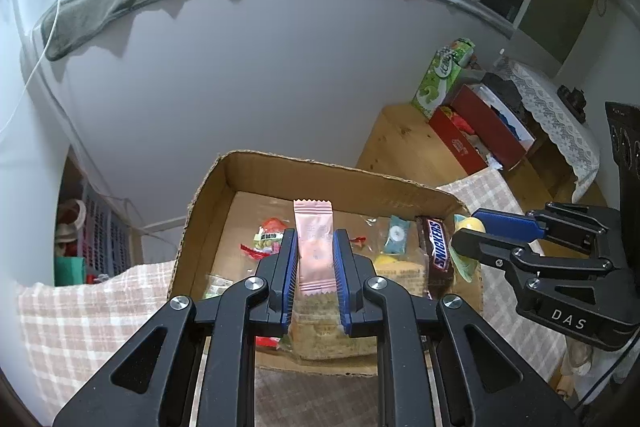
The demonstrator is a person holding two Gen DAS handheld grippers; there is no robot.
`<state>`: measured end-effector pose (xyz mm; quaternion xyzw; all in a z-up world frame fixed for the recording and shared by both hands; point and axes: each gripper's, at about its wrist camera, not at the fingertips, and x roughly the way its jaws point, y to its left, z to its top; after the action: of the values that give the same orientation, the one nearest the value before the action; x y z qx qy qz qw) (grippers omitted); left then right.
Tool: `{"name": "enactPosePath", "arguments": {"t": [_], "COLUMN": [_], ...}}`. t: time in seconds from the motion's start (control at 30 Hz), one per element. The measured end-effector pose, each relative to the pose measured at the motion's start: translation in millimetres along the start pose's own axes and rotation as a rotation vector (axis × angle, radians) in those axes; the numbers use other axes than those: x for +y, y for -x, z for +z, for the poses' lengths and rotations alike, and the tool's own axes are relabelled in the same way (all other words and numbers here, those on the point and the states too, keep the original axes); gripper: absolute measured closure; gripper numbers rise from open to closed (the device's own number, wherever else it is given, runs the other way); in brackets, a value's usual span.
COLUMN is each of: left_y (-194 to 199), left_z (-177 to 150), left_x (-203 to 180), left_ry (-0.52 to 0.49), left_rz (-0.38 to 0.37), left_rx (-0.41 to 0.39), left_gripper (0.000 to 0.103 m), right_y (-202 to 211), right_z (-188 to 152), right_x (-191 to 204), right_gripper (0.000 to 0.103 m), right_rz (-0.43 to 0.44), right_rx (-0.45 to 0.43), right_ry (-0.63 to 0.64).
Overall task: Organize snacks
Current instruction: 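Open both grippers to drop the pink and yellow candies into the box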
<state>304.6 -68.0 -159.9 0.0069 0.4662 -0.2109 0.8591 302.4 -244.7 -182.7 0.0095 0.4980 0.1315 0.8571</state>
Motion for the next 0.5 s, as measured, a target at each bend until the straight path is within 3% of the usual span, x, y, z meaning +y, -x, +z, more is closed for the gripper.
{"name": "enactPosePath", "arguments": {"t": [0.23,0.33,0.37,0.43,0.5], "left_y": [-1.0,0.2,0.6,1.3,0.9], "left_z": [1.8,2.8,3.0,2.7,2.9], "left_x": [3.8,2.5,2.8,3.4,4.2], "left_ry": [0.01,0.006,0.006,0.012,0.015], "left_rz": [0.016,0.026,0.031,0.038,0.043], "left_rx": [-0.001,-0.001,-0.004,-0.007,-0.004], "left_gripper": [0.085,0.063,0.058,0.052,0.048], "right_y": [-4.9,-5.9,-5.7,-3.0,2.7], "right_z": [0.8,0.9,1.4,1.2,0.7], "right_x": [-0.4,-0.6,-0.4,-0.6,-0.7], "right_gripper": [0.071,0.067,0.063,0.027,0.017], "right_rz": [0.002,0.001,-0.005,-0.025,-0.041], "right_rx": [0.011,0.012,0.011,-0.006,-0.035], "right_ry": [0.0,-0.001,0.001,0.0,0.004]}}
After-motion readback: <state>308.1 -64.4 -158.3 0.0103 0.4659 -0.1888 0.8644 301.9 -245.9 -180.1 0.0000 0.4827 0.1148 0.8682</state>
